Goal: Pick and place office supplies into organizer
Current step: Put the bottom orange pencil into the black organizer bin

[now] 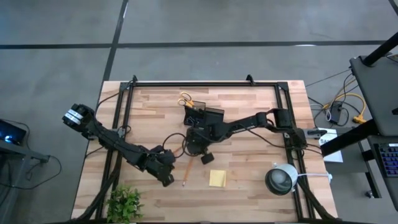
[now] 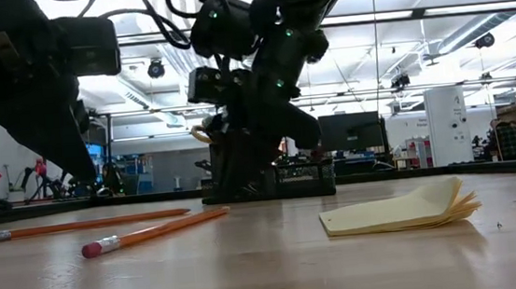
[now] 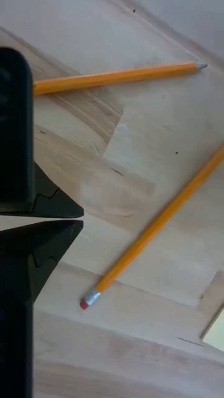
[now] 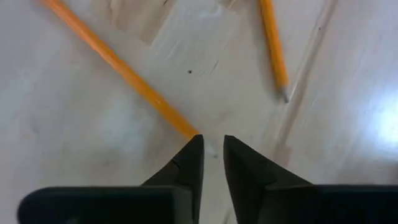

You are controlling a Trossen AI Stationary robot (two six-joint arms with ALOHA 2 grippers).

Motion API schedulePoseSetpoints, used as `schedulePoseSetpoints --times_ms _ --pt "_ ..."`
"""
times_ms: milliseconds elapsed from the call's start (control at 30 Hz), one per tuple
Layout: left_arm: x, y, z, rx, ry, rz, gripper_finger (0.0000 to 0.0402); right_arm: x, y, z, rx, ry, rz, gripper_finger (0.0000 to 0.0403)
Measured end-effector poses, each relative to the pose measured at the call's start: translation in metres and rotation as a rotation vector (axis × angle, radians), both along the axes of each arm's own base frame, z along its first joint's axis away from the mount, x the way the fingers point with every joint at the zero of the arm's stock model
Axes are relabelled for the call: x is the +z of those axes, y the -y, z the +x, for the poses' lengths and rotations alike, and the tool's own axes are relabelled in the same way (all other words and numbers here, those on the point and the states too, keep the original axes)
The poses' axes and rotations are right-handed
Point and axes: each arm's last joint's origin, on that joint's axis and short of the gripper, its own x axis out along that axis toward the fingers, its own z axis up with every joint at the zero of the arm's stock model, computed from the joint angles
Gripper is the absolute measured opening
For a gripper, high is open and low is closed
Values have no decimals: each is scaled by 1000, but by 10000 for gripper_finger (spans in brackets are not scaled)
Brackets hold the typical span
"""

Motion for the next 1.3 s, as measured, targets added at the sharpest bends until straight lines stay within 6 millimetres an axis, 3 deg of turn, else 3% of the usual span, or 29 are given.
schedulePoseSetpoints --times_ms 367,1033,1300 --pt "0 0 0 20 1 -4 2 -1 0 0 80 11 -17 100" --pt "1 0 2 71 28 -31 2 -19 4 4 148 7 13 90" --pt "1 0 2 70 28 -30 2 -21 7 -10 89 -158 98 77"
